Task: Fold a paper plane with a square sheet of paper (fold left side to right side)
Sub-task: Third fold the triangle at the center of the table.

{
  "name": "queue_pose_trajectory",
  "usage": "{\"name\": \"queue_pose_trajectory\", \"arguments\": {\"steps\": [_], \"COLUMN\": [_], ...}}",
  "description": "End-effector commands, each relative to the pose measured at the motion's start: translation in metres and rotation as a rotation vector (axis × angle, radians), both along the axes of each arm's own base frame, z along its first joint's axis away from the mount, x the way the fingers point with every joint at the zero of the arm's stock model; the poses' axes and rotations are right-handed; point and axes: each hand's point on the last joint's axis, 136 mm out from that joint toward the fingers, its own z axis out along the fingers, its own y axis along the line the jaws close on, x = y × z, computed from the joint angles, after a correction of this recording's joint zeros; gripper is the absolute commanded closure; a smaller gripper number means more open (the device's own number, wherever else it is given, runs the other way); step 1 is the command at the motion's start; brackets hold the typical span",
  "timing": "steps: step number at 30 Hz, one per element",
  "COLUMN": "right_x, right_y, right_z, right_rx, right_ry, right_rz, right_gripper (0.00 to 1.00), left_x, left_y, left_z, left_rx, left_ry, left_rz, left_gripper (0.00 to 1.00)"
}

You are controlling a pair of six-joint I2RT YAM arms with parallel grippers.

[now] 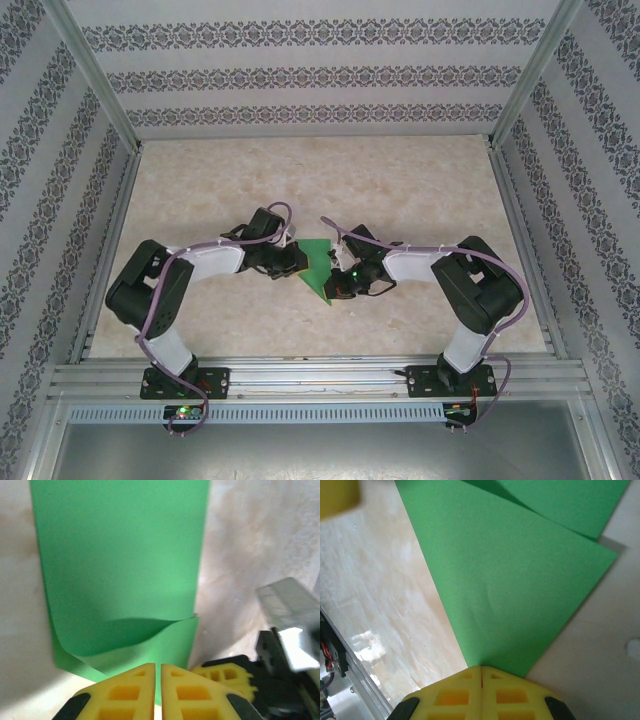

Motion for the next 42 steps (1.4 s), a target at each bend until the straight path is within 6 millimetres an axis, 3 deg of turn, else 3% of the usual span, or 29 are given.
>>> {"name": "queue_pose_trajectory", "arguments": {"steps": [1,8,13,26,42], "right_x": [-0.016,-0.021,-0.020,-0.018,-0.020], "right_y": [-0.023,-0.033,-0.037,-0.040,-0.047], "right_z": [-0.031,-0.042,-0.043,-0.046,-0.049], "right_rx": [-0.159,-0.223,-0.250,-0.291,-0.330], "right_ry": [0.072,0.099,0.097,0.110,0.116], "right_rz": [-0.025,-0.044,-0.043,-0.057,-0.048], "right_gripper": [1.00,1.00,1.00,1.00,1.00], "left_x": [0.002,-0.001,-0.013,-0.025,-0.031], "left_y": [0.003,0.015,0.014,-0.016,-0.041], "left_z": [0.024,0.042,0.039,0.012,-0.020], "left_rx": [0.032,0.069,0.040,-0.065,-0.056], "left_ry": [-0.081,-0.164,-0.154,-0.055,0.041], "left_rz": [-0.012,-0.009,-0.037,-0.082,-0.117], "left_gripper": [0.86,0.84,0.87,0.92,0.93]}}
